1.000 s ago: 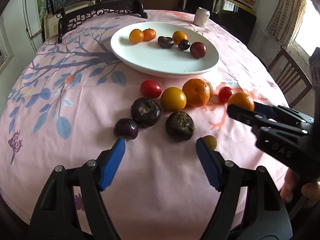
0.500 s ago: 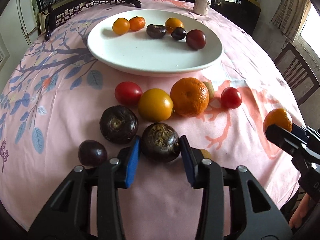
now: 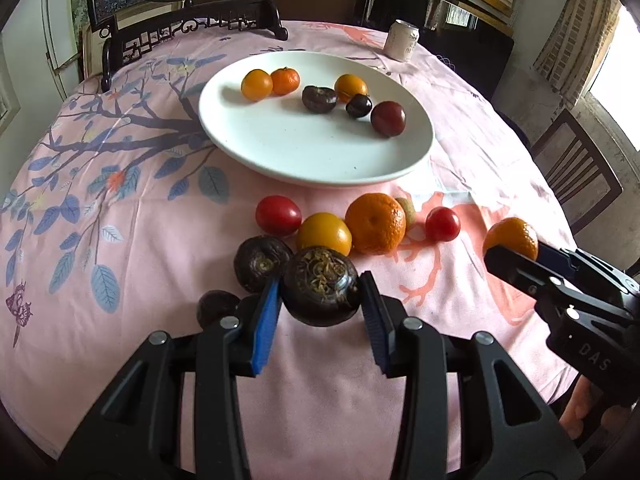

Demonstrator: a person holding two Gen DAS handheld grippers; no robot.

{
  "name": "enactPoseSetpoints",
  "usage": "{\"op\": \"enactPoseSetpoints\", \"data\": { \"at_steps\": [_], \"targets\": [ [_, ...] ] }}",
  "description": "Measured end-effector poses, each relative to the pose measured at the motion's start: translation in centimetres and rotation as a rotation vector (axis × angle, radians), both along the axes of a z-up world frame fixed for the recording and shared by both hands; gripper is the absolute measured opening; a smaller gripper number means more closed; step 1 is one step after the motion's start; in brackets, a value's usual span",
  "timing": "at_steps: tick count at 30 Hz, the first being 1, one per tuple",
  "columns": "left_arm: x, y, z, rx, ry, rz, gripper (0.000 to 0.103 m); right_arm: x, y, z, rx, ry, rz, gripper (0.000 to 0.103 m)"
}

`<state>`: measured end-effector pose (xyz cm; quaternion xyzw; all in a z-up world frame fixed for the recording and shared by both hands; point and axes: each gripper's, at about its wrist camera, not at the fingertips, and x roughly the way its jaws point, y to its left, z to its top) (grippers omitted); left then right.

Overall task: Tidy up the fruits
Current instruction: 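Place the orange and dark plum on the white plate, opening both tools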

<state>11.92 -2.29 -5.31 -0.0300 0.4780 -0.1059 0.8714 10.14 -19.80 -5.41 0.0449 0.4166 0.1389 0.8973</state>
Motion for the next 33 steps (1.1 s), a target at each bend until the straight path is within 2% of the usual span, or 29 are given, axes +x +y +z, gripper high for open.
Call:
{"op": "enactPoseSetpoints", "data": {
  "at_steps": [4, 8, 12, 16, 22, 27, 29, 30, 31, 32, 33],
  "targets": [
    [1.8, 2.1, 2.5, -0.027, -0.024, 0.015, 0.04, 1.7, 1.1, 1.2, -0.02, -0.02, 0.048, 0.039],
    [7.1, 3.2, 4.5, -0.01, -0.039, 0.034, 0.04, 5.5, 3.0, 2.5, -0.035, -0.043, 0.116, 0.039],
    [13.8, 2.9, 3.1, 0.001, 0.024, 0.065, 0.04, 11.1, 5.4, 2.1, -0.038, -0.007, 0.14, 0.039],
    [17.8, 2.3, 0.9, 0.018, 0.078, 0.083, 0.04, 15.4, 7.2, 0.1, -0.083, 0.04, 0.146, 0.039],
    [20.0, 1.9, -0.5, 0.022, 0.104, 0.09, 0.04, 18.2, 7.3, -2.1, -0.106, 0.095, 0.132, 0.039],
    [20.6, 1.6, -0.5, 0.036, 0.098, 0.088, 0.04, 18.8, 7.6, -2.3, -0.11, 0.083, 0.139, 0.04],
    [20.7, 1.4, -0.3, 0.04, 0.093, 0.082, 0.041, 18.8, 8.3, -2.4, -0.152, 0.078, 0.15, 0.042],
    [20.6, 1.4, -0.1, 0.035, 0.087, 0.081, 0.045, 18.7, 8.5, -2.2, -0.174, 0.065, 0.152, 0.046],
    [20.3, 1.5, 0.4, 0.027, 0.078, 0.081, 0.051, 18.3, 8.7, -1.9, -0.196, 0.044, 0.148, 0.046],
    [19.9, 1.7, 1.0, 0.023, 0.064, 0.083, 0.052, 17.7, 8.7, -1.3, -0.213, 0.025, 0.15, 0.046],
    [19.2, 2.0, 1.7, 0.022, 0.046, 0.085, 0.053, 17.1, 8.6, -0.6, -0.22, 0.01, 0.158, 0.052]
  ]
}}
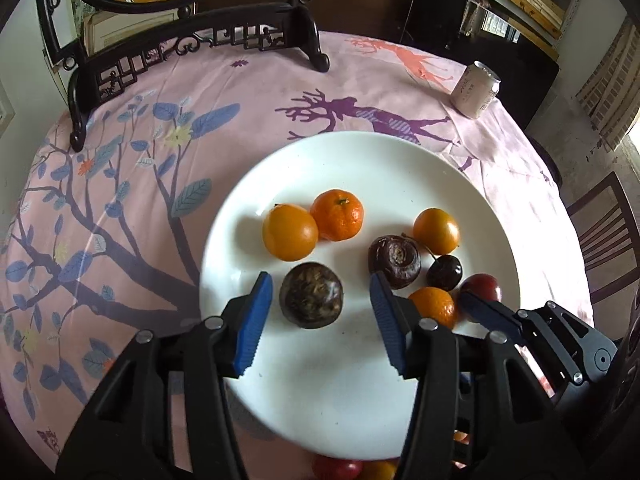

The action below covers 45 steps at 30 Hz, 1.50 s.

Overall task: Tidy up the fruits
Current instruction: 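Place the orange and dark plum on the white plate, opening both tools, then grasp the small brown kiwi with the right tool while the left tool grasps a dark brown fruit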

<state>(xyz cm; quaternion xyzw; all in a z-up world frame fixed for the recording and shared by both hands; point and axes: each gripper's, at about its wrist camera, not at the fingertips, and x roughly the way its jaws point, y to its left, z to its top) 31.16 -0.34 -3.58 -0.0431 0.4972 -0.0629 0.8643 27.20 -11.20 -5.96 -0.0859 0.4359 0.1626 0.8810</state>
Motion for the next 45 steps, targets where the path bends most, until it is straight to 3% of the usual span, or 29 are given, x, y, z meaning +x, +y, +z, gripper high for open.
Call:
{"op": "enactPoseSetpoints", "data": {
  "at_steps": [2, 7, 12, 18, 23, 26, 28, 30, 32, 45],
  "targets": [
    [-1.8, 0.7, 1.6, -0.01, -0.036, 0.004, 0.053, -2.1, -0.8, 1.8, 0.004, -0.043, 0.0, 0.062],
    [-9.6, 2.6, 4.3, -0.006, -0.145, 0.019, 0.061, -9.5, -3.7, 4.2, 0.057, -0.069, 0.019, 0.062],
    [-16.8, 3.9, 3.0, -0.006, -0.192, 0.049, 0.066, -15.4, -4.8, 2.1, 0.121, -0.01, 0.011, 0.062],
    [-20.9, 4.3, 0.2, 0.021, -0.154, 0.043, 0.066, -17.2, -3.8, -0.8, 0.143, 0.076, -0.007, 0.062],
    [-22.2, 4.5, -1.4, 0.038, -0.113, 0.028, 0.067, -18.1, -1.4, -2.6, 0.108, 0.123, 0.038, 0.062],
    [-22.3, 4.6, -1.8, 0.039, -0.094, 0.019, 0.068, -18.2, -0.6, -3.1, 0.092, 0.101, 0.04, 0.062],
    [-22.3, 4.7, -2.0, 0.043, -0.089, 0.023, 0.068, -18.0, -0.3, -3.4, 0.075, 0.095, 0.042, 0.051],
    [-22.4, 4.7, -2.0, 0.032, -0.086, 0.019, 0.068, -17.6, -0.1, -4.0, 0.083, 0.12, 0.057, 0.034],
    [-22.4, 4.4, -2.0, 0.03, -0.089, 0.013, 0.068, -17.4, -0.1, -4.3, 0.087, 0.116, 0.056, 0.026],
    [-19.1, 0.0, -4.0, 0.084, -0.065, -0.073, 0.068, -17.9, -4.8, -2.9, 0.171, 0.085, -0.071, 0.026]
  ]
}}
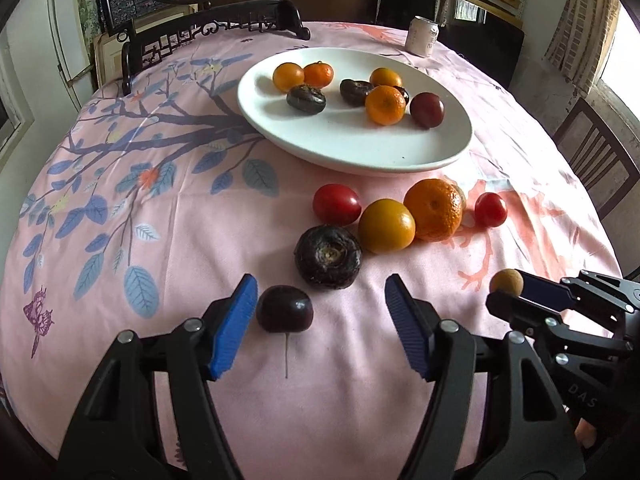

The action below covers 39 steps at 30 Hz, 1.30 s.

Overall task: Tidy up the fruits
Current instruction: 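Grasp the small brown kiwi with the right tool while the left tool grasps a dark brown fruit, then carry the kiwi and dark fruit over the white plate and open both tools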

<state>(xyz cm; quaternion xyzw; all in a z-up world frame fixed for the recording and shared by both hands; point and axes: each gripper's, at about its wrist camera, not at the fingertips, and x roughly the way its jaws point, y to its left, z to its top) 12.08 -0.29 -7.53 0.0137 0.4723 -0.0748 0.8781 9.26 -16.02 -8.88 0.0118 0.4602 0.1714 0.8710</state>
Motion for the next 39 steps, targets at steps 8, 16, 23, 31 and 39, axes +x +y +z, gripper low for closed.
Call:
{"op": "enactPoseSetpoints", "data": {
  "at_steps": [8, 16, 23, 31, 39],
  "targets": [
    [2.0, -0.7, -1.6, -0.004, 0.043, -0.02, 0.041, -0.1, -0.8, 0.3, 0.043, 0.006, -0.015, 0.026],
    [1.0, -0.1, -0.1, -0.051, -0.005, -0.012, 0.04, 0.1, -0.8, 0.6, 0.055, 0.007, -0.018, 0.026],
    [0.0, 0.5, 2.0, -0.089, -0.031, -0.013, 0.04, 0.4, -0.8, 0.9, 0.06, 0.001, -0.017, 0.026],
    [3.0, 0.4, 4.9, -0.086, -0.05, -0.041, 0.04, 3.2, -1.5, 3.1, 0.049, -0.038, -0.014, 0.026],
    [14.4, -1.5, 7.0, -0.058, -0.035, -0.028, 0.04, 13.6, -1.2, 6.0, -0.047, -0.141, -0.023, 0.026]
  ]
}}
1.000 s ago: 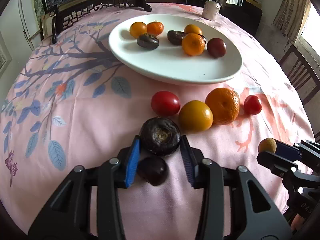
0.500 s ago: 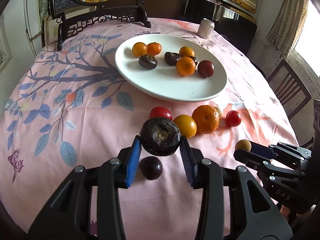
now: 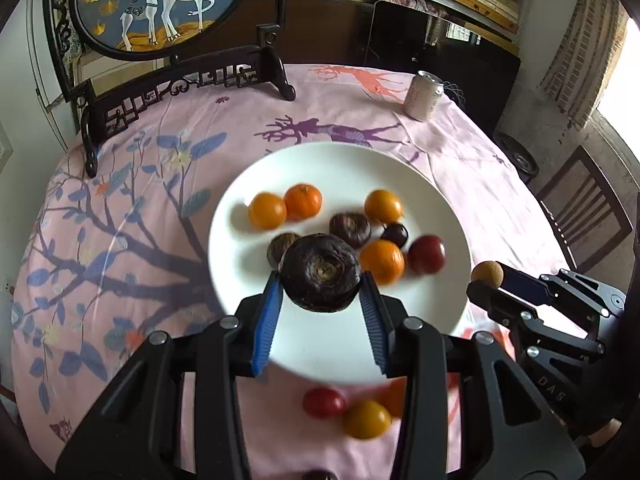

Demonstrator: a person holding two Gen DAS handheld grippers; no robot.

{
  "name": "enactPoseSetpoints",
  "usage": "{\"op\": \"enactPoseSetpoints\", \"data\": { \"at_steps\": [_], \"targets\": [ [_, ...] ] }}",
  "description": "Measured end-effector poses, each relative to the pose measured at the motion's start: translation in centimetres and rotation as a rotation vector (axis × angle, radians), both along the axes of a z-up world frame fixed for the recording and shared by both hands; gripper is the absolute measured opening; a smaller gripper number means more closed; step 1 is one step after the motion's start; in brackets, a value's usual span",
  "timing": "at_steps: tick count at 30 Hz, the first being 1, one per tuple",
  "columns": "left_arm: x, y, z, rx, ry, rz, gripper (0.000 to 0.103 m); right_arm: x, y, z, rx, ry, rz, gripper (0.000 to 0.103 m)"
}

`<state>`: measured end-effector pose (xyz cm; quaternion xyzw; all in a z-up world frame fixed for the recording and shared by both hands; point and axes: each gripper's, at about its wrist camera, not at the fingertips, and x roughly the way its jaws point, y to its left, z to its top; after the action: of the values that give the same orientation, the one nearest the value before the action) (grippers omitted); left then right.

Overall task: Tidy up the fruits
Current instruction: 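Carry the kiwi and dark fruit over the white plate and open both tools, then grasp a red tomato with the right tool while the left tool grasps a dark plum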

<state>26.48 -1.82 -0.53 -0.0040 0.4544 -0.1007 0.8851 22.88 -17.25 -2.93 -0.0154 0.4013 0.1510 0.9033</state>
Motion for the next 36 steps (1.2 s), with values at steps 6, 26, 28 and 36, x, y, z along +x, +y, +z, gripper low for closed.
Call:
{"op": "enactPoseSetpoints", "data": {
  "at_steps": [6, 26, 28, 36],
  "targets": [
    [7.3, -2.4, -2.0, 0.044, 0.062, 0.018, 0.04, 7.3, -0.2, -2.3, -0.027, 0.054, -0.047, 0.026],
    [2.1, -0.1, 1.4, 0.003, -0.026, 0.035, 0.067, 0.7, -2.0, 0.5, -0.028, 0.04, -0.039, 0.056],
    [-1.9, 0.9, 1.5, -0.008, -0.049, 0.041, 0.07, -2.6, -2.3, 1.0, -0.01, 0.013, -0.045, 0.056],
    [-12.6, 4.8, -0.6, -0.022, -0.091, 0.141, 0.075, -9.7, -2.8, -0.1, 0.025, 0.001, -0.1, 0.057]
  ]
}}
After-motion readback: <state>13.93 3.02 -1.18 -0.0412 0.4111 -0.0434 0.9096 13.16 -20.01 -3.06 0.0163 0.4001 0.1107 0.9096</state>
